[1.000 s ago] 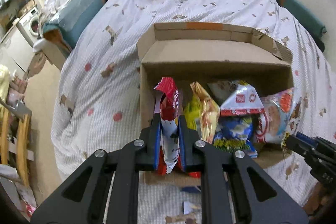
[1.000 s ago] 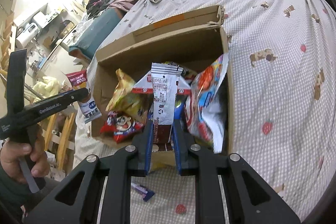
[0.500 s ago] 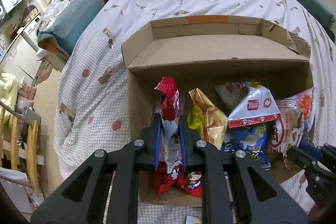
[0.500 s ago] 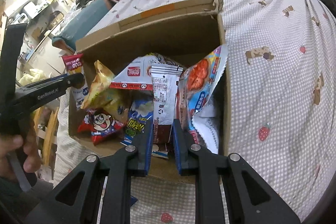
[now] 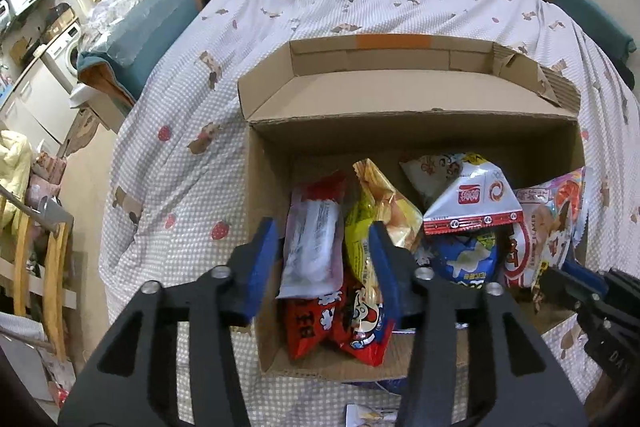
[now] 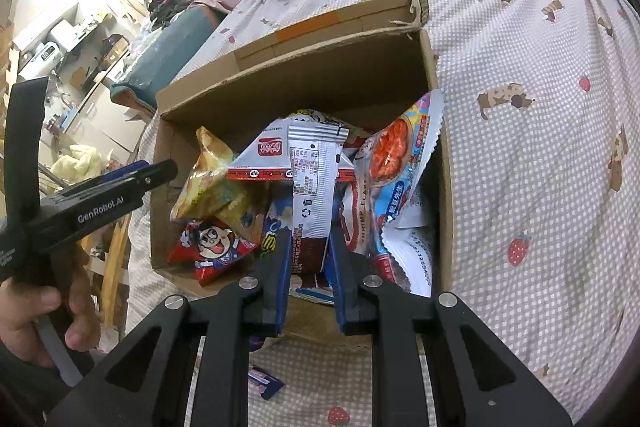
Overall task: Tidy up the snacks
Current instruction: 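Lower both snacks into the box and open both grippers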
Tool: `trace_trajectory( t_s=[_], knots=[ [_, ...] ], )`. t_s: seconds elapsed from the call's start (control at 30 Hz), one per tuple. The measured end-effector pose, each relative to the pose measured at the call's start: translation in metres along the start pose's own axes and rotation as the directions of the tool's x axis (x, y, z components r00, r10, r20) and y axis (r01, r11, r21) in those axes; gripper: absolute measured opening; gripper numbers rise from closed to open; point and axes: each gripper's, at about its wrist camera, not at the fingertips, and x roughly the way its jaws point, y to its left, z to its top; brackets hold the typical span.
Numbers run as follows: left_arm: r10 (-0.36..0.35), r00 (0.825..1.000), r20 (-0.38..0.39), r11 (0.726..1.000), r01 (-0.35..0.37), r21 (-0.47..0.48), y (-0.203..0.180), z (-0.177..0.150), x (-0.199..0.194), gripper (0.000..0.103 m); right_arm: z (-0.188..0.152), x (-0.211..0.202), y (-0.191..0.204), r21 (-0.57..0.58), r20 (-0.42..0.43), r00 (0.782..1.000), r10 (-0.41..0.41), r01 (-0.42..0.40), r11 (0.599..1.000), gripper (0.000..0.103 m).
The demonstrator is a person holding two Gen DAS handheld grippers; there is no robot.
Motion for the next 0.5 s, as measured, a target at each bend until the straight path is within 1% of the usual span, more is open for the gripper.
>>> trace_trajectory(
  t_s=[0.03,0.1,0.17,0.2,0.27,0.33,0.37,0.4,0.43,0.47,0.5],
  knots=[
    [0.001,1.0,0.001,1.0,-0.001,0.0,0.0,-0.001,-0.001,0.056,0.0,-0.001,0.0,0.002,0.005,1.0,0.005,-0.005,1.0,0.019],
    [0.0,1.0,0.01,1.0,0.0,-0.006,0.0,-0.004,-0.006,0.076,0.001,-0.003,0.0,0.009,0.015,1.0,0.021,-0.021,1.0,0.02],
    [-0.015,0.999,0.029,1.0,0.016,-0.016,0.003,-0.007,-0.011,0.084,0.003,-0.007,0.0,0.013,0.031,0.999,0.037,-0.037,0.999,0.022],
    [-0.023,0.999,0.035,1.0,0.023,-0.02,0.004,-0.008,-0.013,0.087,0.004,-0.009,0.001,0.014,0.039,0.998,0.045,-0.046,0.999,0.022],
    [-0.028,0.999,0.039,0.999,0.029,-0.031,0.006,-0.011,-0.017,0.088,0.005,-0.013,0.003,0.011,0.054,0.997,0.06,-0.061,0.998,0.023],
    [-0.048,0.998,0.041,0.998,0.05,-0.047,0.01,-0.013,-0.02,0.088,0.006,-0.017,0.004,0.007,0.068,0.996,0.049,-0.05,0.999,0.029],
    [-0.054,0.998,0.043,0.997,0.057,-0.059,0.012,-0.015,-0.022,0.089,0.007,-0.019,0.004,0.008,0.077,0.996,0.052,-0.052,0.999,0.052],
    [-0.058,0.997,0.043,0.996,0.06,-0.065,0.013,-0.016,-0.023,0.09,0.007,-0.021,0.004,0.012,0.092,0.994,0.055,-0.056,0.998,0.08],
    [-0.059,0.997,0.043,0.995,0.063,-0.076,0.015,-0.018,-0.024,0.092,0.007,-0.024,0.004,0.015,0.111,0.992,0.054,-0.056,0.998,0.088],
    [-0.037,0.998,0.041,0.994,0.041,-0.098,0.019,-0.02,-0.025,0.097,0.007,-0.026,0.005,0.015,0.12,0.991,0.053,-0.055,0.998,0.092],
    [-0.024,0.999,0.042,0.993,0.028,-0.117,0.022,-0.021,-0.026,0.098,0.008,-0.026,0.005,0.013,0.116,0.992,0.056,-0.058,0.998,0.092]
  ],
)
